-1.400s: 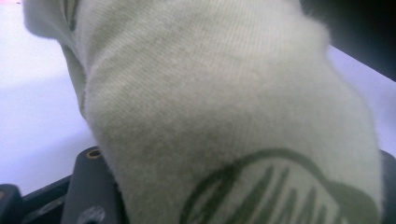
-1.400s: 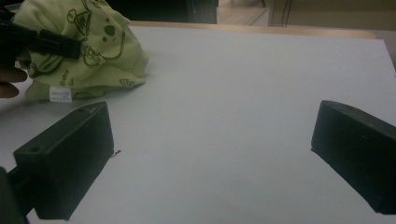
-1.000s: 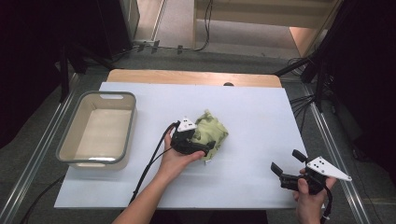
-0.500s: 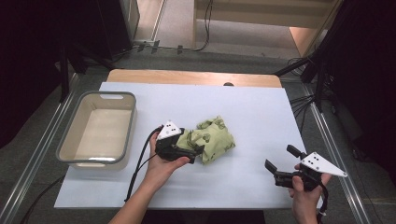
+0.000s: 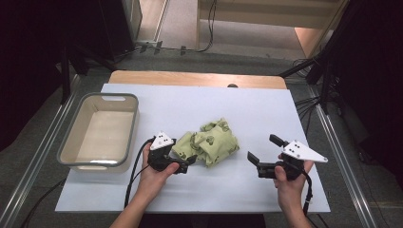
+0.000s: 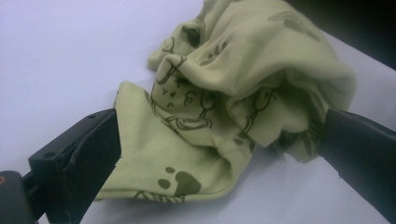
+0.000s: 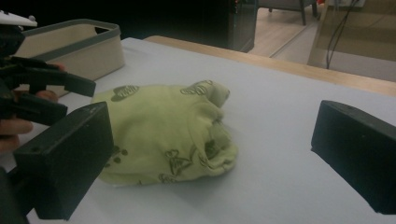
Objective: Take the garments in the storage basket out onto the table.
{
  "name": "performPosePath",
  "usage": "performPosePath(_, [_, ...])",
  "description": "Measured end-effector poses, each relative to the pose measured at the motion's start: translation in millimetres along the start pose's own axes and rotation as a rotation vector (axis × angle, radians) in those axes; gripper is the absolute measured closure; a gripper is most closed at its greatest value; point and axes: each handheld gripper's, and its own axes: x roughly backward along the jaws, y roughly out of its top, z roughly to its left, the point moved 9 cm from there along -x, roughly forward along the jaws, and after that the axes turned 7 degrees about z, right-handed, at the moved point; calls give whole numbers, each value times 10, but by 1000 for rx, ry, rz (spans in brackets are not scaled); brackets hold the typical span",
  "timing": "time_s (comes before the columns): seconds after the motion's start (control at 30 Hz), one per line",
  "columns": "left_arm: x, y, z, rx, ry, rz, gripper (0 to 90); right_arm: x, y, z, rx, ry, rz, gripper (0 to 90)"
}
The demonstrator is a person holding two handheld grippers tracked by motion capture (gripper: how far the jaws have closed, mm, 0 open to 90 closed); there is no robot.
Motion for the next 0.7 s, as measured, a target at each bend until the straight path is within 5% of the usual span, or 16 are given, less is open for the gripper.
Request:
performPosePath(0.23, [-53, -67, 36, 13, 0, 28, 9, -374, 175, 300, 12, 64, 28, 0])
performPosePath(0.4, [-118, -131, 87, 14, 53, 71, 59, -564, 125, 472, 44, 103, 69, 0])
performPosePath(0.53, [-157, -170, 131, 30, 78, 101, 153, -704, 39, 591, 62, 130, 115, 0])
performPosePath(0.6, [-175, -198, 146, 28, 92, 119, 272, -784, -9, 687, 64, 152, 131, 53])
performPosePath(0.7, [-182, -223, 151, 23, 132, 146, 349, -848, -69, 735, 91, 124, 168, 139])
